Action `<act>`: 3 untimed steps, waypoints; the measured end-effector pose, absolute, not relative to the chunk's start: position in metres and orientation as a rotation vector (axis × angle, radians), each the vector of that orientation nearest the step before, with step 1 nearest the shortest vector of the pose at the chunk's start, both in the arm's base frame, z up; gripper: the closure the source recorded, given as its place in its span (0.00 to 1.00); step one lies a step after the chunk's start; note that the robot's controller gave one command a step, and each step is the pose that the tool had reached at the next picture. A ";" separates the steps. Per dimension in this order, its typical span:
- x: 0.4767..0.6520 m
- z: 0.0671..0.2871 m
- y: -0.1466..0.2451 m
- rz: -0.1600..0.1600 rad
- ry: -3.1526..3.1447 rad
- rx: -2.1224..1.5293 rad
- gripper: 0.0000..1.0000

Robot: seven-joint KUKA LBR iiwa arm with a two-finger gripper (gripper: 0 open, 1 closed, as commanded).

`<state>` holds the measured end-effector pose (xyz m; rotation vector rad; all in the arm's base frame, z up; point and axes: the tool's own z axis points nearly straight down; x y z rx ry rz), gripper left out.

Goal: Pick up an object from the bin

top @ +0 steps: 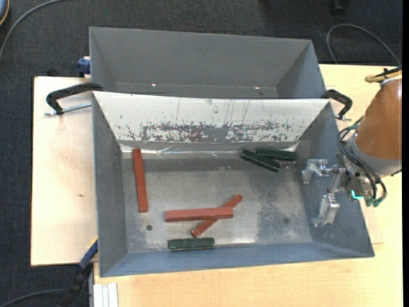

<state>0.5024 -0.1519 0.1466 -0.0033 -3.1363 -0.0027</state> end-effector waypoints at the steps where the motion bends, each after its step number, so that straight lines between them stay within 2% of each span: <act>1: 0.550 0.071 -0.054 -0.009 -3.135 -0.159 0.00; 2: 0.515 0.070 -0.093 -0.001 -3.125 -0.318 0.00; 3: 0.514 0.070 -0.022 -0.007 -3.077 -0.626 0.00</act>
Offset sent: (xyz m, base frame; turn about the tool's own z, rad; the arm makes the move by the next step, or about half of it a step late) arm 0.0464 0.0909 -0.0728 0.1071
